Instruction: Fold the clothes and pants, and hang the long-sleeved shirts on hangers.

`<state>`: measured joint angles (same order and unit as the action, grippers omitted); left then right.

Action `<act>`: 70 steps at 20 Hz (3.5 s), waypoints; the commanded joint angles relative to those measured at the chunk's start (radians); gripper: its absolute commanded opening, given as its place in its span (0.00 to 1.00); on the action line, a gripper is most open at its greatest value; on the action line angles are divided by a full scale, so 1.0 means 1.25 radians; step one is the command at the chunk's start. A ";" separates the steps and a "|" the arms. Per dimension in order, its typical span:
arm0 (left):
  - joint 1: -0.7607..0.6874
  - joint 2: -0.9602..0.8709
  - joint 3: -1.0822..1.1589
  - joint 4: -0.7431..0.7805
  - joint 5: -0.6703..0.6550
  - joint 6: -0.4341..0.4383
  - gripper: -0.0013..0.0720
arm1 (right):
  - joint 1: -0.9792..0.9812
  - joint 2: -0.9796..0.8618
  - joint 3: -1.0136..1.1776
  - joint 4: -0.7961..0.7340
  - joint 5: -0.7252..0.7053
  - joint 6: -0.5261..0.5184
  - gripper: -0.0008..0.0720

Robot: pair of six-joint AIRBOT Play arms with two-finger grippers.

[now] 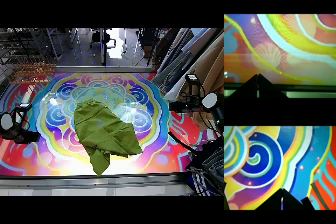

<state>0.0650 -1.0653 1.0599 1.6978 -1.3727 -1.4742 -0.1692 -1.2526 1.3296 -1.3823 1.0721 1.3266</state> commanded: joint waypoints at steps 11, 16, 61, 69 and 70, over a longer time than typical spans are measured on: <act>-0.001 -0.005 0.001 -0.059 0.139 0.000 0.05 | 0.002 0.000 0.001 0.120 -0.074 0.023 0.05; -0.001 -0.005 0.001 -0.274 0.338 0.059 0.96 | 0.045 -0.002 -0.027 0.336 0.063 -0.037 0.66; -0.001 -0.138 0.000 -0.594 0.081 0.355 0.96 | 0.503 -0.568 0.246 0.489 0.036 -0.216 0.03; -0.001 -0.143 0.000 -0.598 0.341 0.155 0.96 | 0.528 -0.186 0.255 -0.062 0.223 -0.080 0.02; -0.001 -0.152 0.000 -0.620 0.368 0.139 0.96 | 0.526 -0.132 0.255 -0.065 0.233 -0.074 0.02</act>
<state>0.0647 -1.2427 1.0603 0.9489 -1.0603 -1.1957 0.4831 -1.5993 1.6470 -1.2686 1.3144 1.1782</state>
